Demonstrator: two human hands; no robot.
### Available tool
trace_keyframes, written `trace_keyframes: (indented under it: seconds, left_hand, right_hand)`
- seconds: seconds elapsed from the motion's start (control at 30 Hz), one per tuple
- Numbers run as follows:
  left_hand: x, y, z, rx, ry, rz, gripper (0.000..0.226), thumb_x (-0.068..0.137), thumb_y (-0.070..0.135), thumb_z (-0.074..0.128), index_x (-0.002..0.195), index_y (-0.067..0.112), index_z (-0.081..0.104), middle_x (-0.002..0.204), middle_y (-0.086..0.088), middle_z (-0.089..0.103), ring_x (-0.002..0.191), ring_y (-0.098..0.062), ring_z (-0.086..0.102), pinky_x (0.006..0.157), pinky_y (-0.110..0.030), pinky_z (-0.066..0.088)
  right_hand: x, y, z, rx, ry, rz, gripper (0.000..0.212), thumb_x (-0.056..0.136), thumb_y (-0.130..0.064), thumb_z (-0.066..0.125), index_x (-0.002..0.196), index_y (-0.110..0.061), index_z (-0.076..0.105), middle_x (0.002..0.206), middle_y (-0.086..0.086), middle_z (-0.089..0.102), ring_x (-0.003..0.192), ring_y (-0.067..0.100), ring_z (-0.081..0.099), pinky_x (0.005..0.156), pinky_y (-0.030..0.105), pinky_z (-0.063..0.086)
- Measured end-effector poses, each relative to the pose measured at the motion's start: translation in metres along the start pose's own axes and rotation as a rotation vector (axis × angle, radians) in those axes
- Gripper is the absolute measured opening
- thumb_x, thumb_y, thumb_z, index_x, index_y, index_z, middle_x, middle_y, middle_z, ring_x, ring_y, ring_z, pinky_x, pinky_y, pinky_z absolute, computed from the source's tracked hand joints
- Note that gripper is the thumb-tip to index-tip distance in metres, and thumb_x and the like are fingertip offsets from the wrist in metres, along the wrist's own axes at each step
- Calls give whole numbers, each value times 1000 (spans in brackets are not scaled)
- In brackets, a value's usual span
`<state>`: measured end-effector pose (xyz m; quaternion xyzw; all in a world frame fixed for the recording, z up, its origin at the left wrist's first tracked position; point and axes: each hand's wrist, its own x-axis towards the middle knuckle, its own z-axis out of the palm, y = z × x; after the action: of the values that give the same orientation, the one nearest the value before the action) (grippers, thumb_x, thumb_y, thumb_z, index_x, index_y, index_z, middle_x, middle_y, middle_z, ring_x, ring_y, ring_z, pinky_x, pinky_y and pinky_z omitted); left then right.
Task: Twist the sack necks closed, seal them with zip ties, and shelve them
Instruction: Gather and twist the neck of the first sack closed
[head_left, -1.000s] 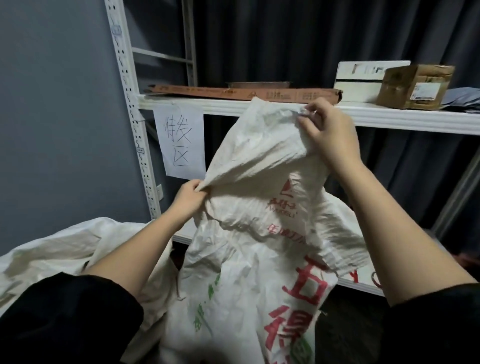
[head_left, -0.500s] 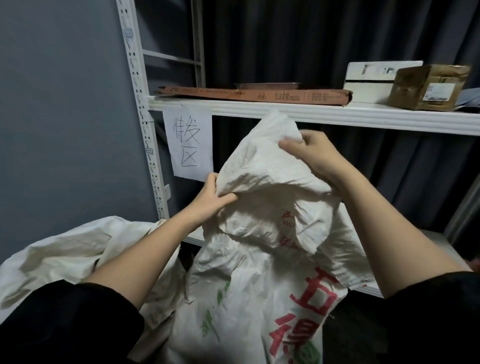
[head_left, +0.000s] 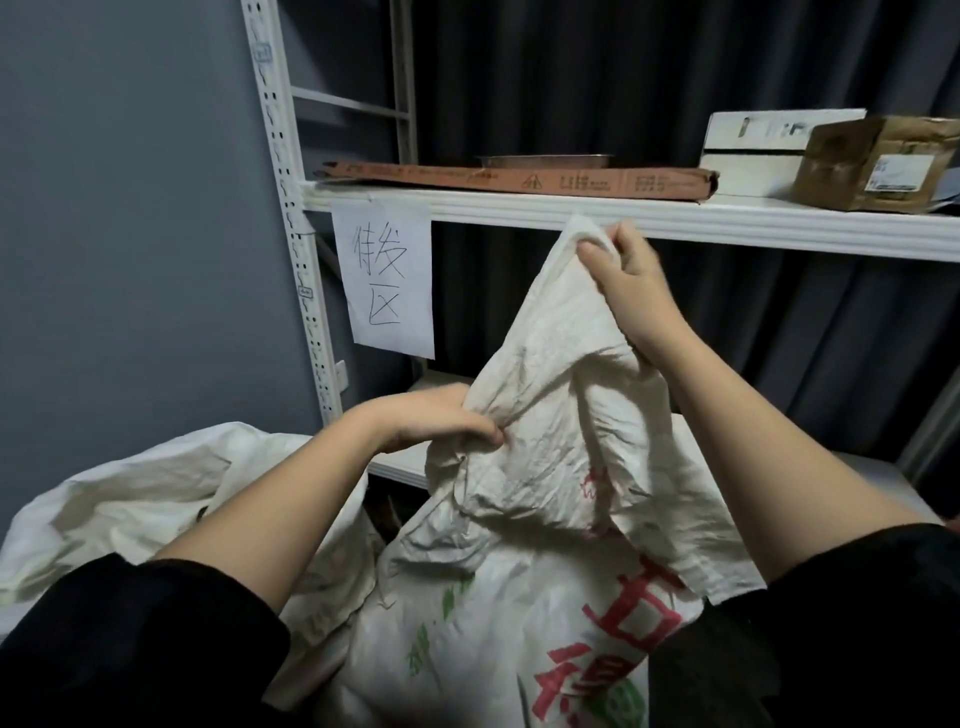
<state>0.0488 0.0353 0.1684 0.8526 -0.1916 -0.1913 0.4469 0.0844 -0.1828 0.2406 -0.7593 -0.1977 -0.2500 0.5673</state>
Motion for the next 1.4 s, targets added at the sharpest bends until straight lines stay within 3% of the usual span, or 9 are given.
trace_keyframes:
  seconds: [0.2, 0.37, 0.5, 0.63, 0.87, 0.93, 1.03, 1.2, 1.4]
  left_hand:
    - [6, -20, 27, -74, 114, 121, 43, 80, 11, 75, 115, 23, 52, 99, 13, 64, 81, 13, 61, 69, -2, 45]
    - [28, -23, 48, 65, 379, 120, 40, 70, 30, 76, 104, 12, 66, 101, -2, 71, 92, -9, 64, 82, -22, 51]
    - [30, -18, 44, 46, 421, 48, 8, 82, 4, 54, 88, 7, 58, 74, 4, 55, 71, -10, 52, 59, -15, 40]
    - [26, -22, 31, 14, 462, -10, 21, 87, 0, 47, 105, 7, 56, 100, -9, 60, 91, -21, 57, 79, -26, 46]
    - [11, -46, 18, -299, 729, -99, 29, 98, 7, 39, 115, -6, 58, 102, -28, 66, 68, -14, 54, 52, -23, 39]
    - [13, -50, 16, -443, 750, -162, 41, 104, 22, 32, 85, -1, 61, 55, -21, 63, 37, -10, 48, 37, -22, 35]
    - [12, -53, 10, -496, 676, -249, 42, 103, 12, 35, 64, 11, 48, 31, 6, 51, 35, -4, 53, 49, -20, 45]
    - [11, -54, 7, -316, 818, -272, 28, 95, 15, 53, 113, -5, 59, 115, -19, 64, 79, -21, 56, 71, -26, 50]
    - [14, -64, 4, -127, 975, -466, 66, 91, 65, 35, 72, 5, 56, 73, -8, 58, 67, -26, 54, 63, -32, 38]
  right_hand:
    - [14, -50, 0, -169, 195, -286, 16, 88, -29, 61, 75, -28, 51, 65, -18, 51, 64, -2, 46, 61, 23, 38]
    - [25, -78, 11, -518, 285, -411, 31, 82, -50, 57, 89, -21, 64, 73, -9, 64, 75, 16, 63, 70, 39, 49]
    - [24, -94, 17, -612, 282, -482, 35, 85, -48, 56, 103, -18, 58, 82, -7, 66, 78, 19, 63, 72, 40, 50]
    - [28, -94, 17, -578, 283, -347, 46, 84, -51, 59, 115, -19, 51, 88, -15, 58, 86, 15, 63, 79, 38, 50]
    - [16, -44, -6, -182, -483, 150, 114, 65, -43, 83, 151, -27, 9, 132, -13, 42, 117, 0, 47, 99, 17, 38]
    - [9, -25, -6, -173, -611, 273, 120, 58, -46, 85, 151, -32, 11, 142, -12, 40, 125, 5, 47, 107, 28, 38]
    - [6, -7, 2, -223, -498, 324, 108, 61, -45, 86, 146, -24, 23, 128, -7, 53, 113, 8, 56, 99, 30, 46]
    - [-3, 12, 13, -262, 7, 25, 27, 82, -23, 63, 100, -20, 44, 70, 0, 55, 69, 20, 57, 67, 40, 48]
    - [-34, -4, 30, -308, -205, -267, 25, 82, -10, 41, 79, -30, 54, 83, -15, 55, 80, 10, 56, 79, 36, 46]
